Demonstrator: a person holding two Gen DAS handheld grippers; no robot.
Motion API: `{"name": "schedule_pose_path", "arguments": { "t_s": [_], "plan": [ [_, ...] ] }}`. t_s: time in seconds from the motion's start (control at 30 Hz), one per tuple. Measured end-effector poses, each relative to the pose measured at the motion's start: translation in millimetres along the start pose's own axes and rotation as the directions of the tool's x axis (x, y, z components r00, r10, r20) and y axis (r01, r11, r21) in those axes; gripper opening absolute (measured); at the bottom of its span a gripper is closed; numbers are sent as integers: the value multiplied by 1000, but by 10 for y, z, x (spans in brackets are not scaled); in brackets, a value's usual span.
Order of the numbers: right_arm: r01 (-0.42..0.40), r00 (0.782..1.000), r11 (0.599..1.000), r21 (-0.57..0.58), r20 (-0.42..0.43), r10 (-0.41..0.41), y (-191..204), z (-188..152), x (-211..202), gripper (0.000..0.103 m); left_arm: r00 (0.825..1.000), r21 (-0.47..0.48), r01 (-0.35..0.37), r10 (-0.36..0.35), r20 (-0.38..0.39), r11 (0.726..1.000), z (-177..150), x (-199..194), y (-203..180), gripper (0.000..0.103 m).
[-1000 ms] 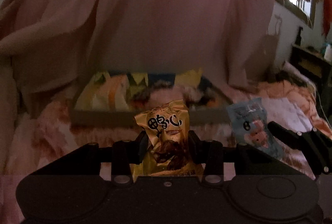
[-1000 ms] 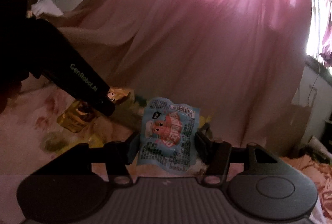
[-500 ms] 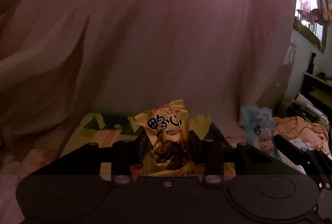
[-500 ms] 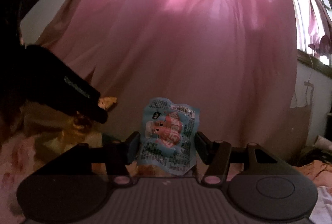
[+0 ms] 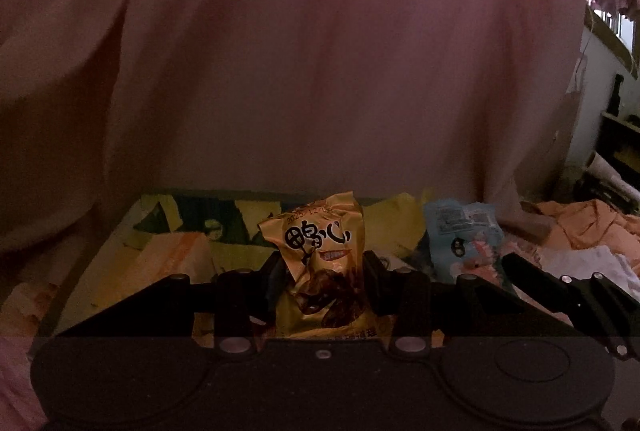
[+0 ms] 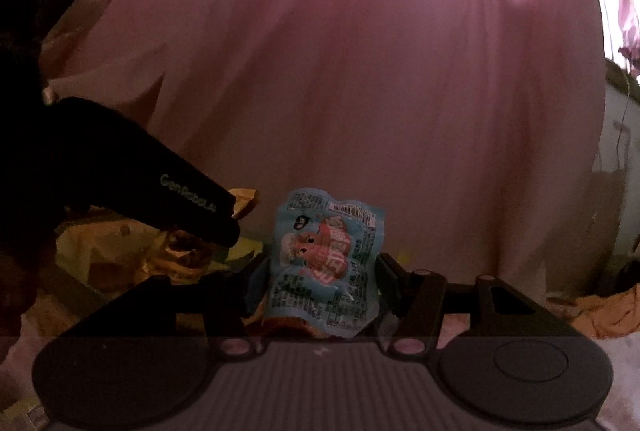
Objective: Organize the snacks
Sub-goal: 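Open both grippers to drop the gold bag and blue packet into the tray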
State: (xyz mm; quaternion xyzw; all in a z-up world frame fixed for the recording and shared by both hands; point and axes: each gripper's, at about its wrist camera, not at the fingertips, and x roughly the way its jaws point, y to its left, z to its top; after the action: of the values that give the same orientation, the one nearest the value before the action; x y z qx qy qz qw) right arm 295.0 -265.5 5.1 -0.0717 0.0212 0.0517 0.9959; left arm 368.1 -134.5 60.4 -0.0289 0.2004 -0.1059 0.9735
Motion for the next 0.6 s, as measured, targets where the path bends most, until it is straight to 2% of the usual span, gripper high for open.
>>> {"name": "schedule_pose_path", "arguments": {
  "t_s": [0.27,0.5,0.57,0.6],
  "plan": [
    [-19,998,1000,-4,-55,19,-2,-97,52,63,1000,-15,-10,10,-30,1000,-60,83,48,45],
    [-22,998,1000,16,-61,22,-31,-67,28,65,998,-48,-33,31,-55,998,-106,142,84,51],
    [-28,998,999,19,-63,29,-37,-10,52,66,998,-63,-45,42,-55,997,-113,131,88,57],
    [-27,998,999,20,-63,28,-44,9,45,66,998,-70,-46,42,-54,996,-112,126,92,64]
  ]
}}
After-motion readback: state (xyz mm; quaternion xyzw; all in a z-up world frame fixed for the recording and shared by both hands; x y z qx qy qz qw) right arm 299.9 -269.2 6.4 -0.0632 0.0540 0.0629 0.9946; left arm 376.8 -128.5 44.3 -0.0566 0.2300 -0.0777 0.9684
